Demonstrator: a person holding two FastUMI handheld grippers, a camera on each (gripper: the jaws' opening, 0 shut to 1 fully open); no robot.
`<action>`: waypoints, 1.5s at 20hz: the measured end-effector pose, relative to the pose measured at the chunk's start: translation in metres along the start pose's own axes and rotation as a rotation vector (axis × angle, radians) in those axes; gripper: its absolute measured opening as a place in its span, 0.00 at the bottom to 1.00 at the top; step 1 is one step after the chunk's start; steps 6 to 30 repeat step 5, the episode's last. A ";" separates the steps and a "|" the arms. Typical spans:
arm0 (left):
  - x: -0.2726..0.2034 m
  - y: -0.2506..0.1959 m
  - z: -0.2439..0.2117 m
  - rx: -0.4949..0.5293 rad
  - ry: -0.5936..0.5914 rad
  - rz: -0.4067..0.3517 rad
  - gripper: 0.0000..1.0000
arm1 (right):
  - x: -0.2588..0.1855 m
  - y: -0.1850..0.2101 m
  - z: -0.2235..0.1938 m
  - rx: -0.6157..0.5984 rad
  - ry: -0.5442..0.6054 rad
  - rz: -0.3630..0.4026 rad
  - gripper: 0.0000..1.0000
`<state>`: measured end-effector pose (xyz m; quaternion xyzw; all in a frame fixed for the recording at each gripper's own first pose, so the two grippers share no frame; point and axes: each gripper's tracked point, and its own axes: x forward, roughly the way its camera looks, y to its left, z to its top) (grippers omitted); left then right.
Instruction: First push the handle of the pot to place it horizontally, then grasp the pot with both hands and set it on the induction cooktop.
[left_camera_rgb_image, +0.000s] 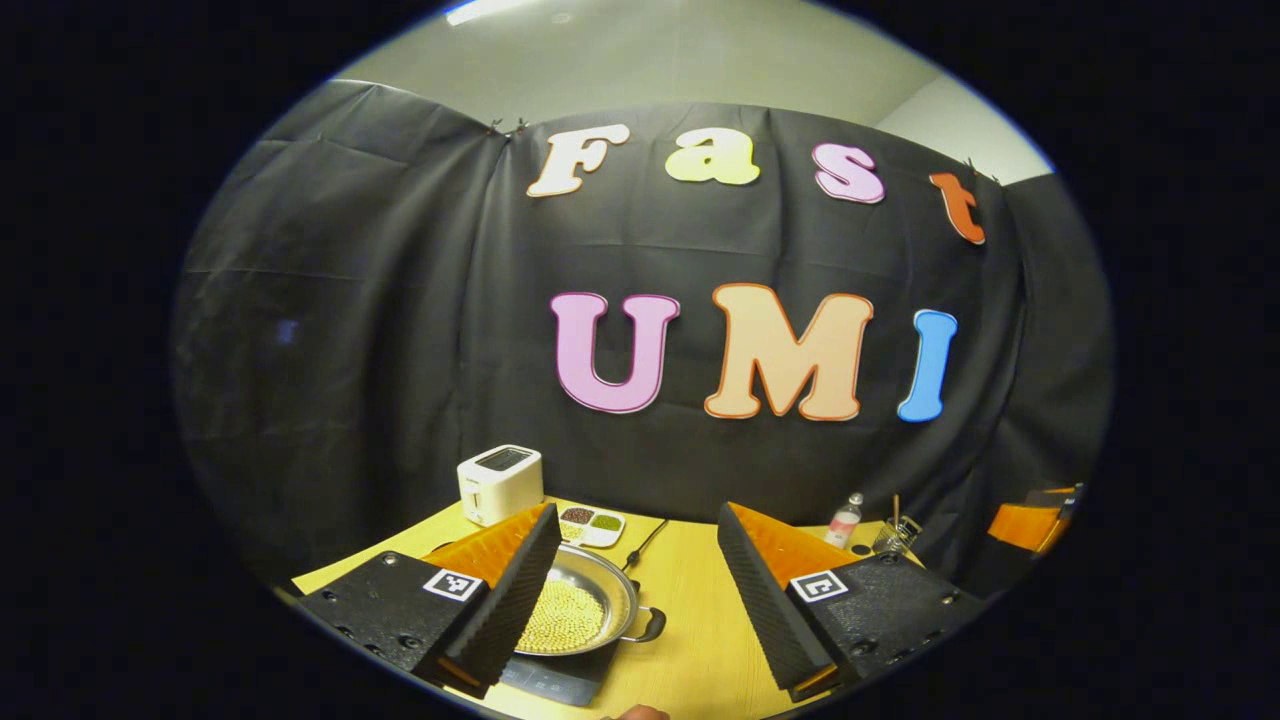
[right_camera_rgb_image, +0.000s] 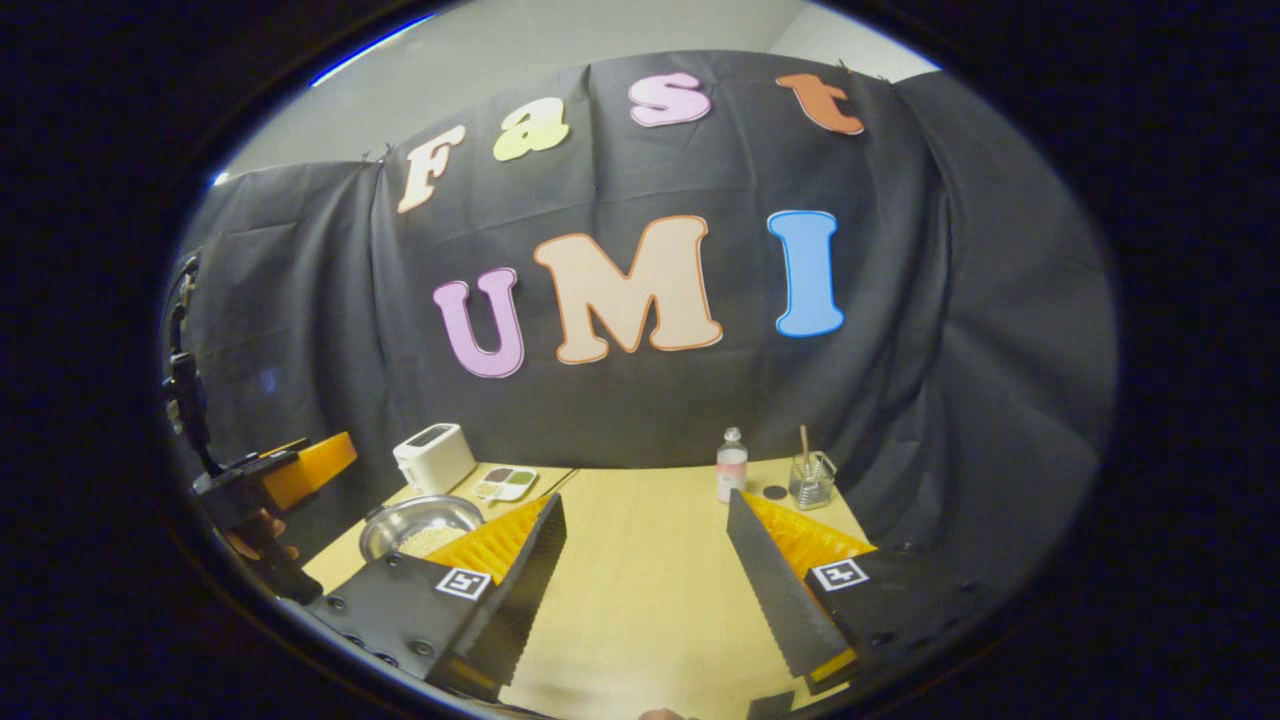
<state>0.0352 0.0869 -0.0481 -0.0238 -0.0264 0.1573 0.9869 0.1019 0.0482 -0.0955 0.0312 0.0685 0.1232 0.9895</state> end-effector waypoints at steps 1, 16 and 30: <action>0.001 -0.006 -0.003 0.027 0.011 -0.010 0.99 | -0.004 -0.002 0.000 -0.001 -0.003 -0.004 0.92; 0.002 -0.035 0.002 0.100 -0.006 -0.064 0.93 | -0.011 -0.012 0.007 0.031 -0.020 -0.006 0.92; 0.002 -0.035 0.002 0.100 -0.006 -0.064 0.93 | -0.011 -0.012 0.007 0.031 -0.020 -0.006 0.92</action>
